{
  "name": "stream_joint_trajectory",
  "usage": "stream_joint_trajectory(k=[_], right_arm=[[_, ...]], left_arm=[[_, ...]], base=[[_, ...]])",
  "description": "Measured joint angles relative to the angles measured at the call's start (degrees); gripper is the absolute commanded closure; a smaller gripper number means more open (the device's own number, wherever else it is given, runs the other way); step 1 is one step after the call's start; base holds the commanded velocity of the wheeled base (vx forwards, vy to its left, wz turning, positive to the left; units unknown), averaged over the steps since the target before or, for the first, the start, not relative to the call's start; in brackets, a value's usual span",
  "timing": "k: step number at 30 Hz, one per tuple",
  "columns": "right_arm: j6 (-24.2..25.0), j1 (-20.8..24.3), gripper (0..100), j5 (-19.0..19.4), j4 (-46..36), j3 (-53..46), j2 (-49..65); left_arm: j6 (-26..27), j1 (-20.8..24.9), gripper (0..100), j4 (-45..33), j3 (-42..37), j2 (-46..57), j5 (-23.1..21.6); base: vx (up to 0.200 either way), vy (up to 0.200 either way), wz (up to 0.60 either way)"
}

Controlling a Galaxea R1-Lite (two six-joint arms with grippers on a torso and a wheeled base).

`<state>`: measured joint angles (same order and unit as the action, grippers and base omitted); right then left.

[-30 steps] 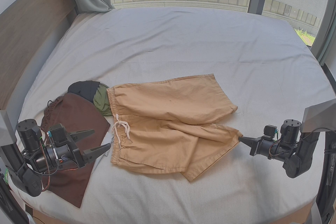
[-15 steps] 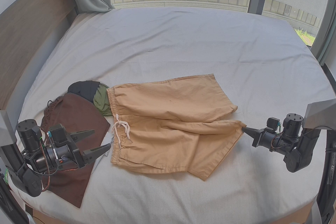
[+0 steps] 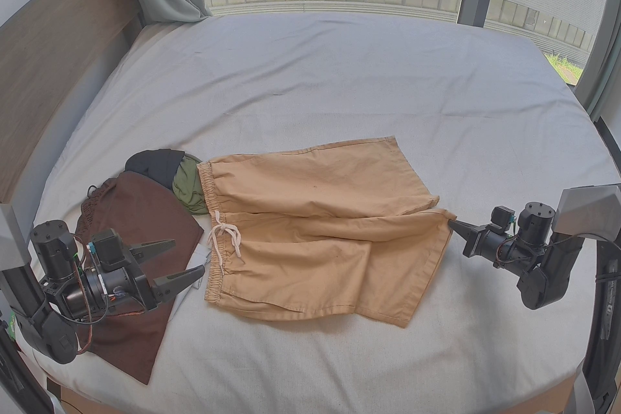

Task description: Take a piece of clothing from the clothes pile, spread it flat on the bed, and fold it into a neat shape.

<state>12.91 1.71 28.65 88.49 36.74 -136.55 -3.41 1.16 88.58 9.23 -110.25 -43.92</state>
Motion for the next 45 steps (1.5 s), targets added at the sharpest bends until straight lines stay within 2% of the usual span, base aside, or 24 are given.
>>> stream_joint_trajectory(k=[15, 16, 24, 29, 36, 45], right_arm=[[0.00, 0.57, 100, -0.57, 0.09, 1.12, -0.94], [0.00, 0.57, 0, -0.73, 0.09, 1.16, -0.96], [0.11, 0.79, 0, -0.99, 0.13, 0.82, -0.67], [0.06, 1.46, 0, -0.44, 0.00, -3.40, 0.74], [-0.43, 4.38, 0, 0.94, -0.09, -11.41, 2.80], [-0.02, 8.11, 0, 0.63, -0.17, -17.26, 3.44]], left_arm=[[0.07, 0.00, 0, 0.00, 0.20, -0.06, -0.02], [0.09, 0.00, 0, 0.00, 0.20, -0.06, -0.02], [0.16, -0.01, 0, 0.00, 0.11, -0.13, -0.02], [0.22, 0.00, 0, 0.00, 0.09, -0.28, -0.02], [0.27, -0.04, 0, 0.00, 0.05, -0.46, -0.04], [0.66, 0.02, 0, 0.07, 0.02, -0.88, -0.09]], base=[[0.000, 0.000, 0.00], [0.000, 0.000, 0.00], [0.000, 0.000, 0.00], [0.000, 0.000, 0.00], [0.000, 0.000, 0.00], [0.000, 0.000, 0.00]])
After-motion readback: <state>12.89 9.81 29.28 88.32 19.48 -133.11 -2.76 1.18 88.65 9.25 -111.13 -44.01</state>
